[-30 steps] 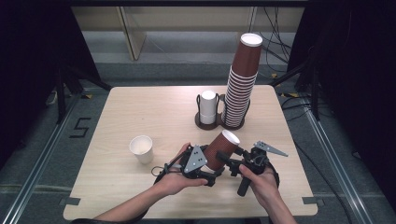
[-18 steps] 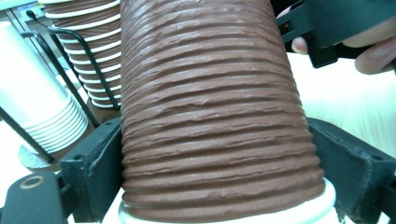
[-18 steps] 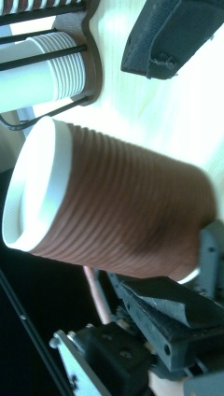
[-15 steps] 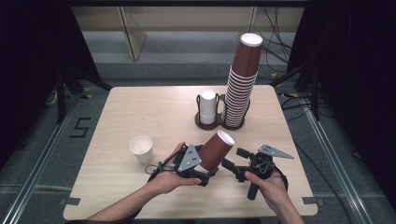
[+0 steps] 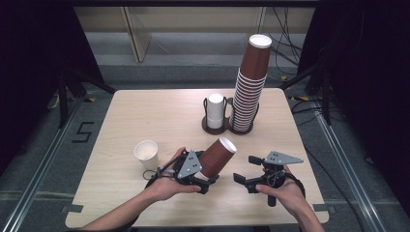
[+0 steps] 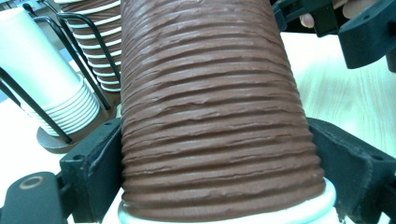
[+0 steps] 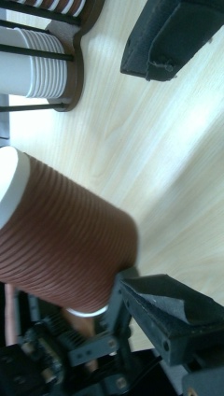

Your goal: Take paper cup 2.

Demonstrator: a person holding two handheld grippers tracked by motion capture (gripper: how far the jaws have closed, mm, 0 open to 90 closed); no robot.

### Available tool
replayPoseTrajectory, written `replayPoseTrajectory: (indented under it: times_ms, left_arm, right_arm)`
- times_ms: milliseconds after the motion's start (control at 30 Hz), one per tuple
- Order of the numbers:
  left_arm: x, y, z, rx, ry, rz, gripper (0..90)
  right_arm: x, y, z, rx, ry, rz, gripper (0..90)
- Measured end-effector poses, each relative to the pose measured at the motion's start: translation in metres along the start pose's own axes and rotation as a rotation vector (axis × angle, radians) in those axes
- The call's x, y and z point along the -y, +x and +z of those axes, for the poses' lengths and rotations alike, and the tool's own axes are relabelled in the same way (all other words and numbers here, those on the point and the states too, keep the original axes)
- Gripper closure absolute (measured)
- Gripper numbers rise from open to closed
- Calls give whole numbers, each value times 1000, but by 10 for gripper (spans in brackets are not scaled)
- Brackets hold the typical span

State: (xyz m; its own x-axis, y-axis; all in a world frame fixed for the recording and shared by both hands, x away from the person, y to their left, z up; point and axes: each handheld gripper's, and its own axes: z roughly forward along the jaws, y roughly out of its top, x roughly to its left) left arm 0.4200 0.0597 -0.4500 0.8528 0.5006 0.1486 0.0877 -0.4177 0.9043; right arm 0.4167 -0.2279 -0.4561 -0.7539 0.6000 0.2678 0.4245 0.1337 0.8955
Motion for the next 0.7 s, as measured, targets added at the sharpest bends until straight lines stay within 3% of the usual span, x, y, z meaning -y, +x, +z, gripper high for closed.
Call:
replayPoseTrajectory:
  times_ms: [33,67,133,233,267,333,433,500,567,600,700]
  left_arm:
    - [0,0,0,2,4,5,111]
    - [-2,1,-1,16,17,14,112]
    - [-3,1,-1,19,18,25,112]
    - [-4,0,-1,25,24,38,112]
    - [-4,-1,-2,32,34,50,112]
    - [-5,-1,-2,31,34,55,112]
    - [-5,-2,-3,37,30,56,112]
    - [-3,-3,-4,48,49,74,112]
    - [-3,-3,-5,53,56,81,112]
    - [-3,-3,-6,65,65,97,112]
    - [-4,-3,-8,71,67,108,112]
  right_arm:
    - [-1,0,-1,-2,27,-5,17]
    - [-2,-1,0,11,39,-62,18]
    - [-3,-2,0,19,68,-90,18]
    - [-3,-1,0,16,98,-104,18]
    - [-4,-1,-1,20,132,-136,18]
    - [-4,0,0,8,164,-139,17]
    - [-3,0,1,3,166,-135,17]
    - [-4,-1,1,-2,193,-183,18]
    - [-5,1,1,-1,209,-174,19]
    - [-7,1,1,-16,220,-209,28]
    - [-8,3,1,-19,220,-227,31]
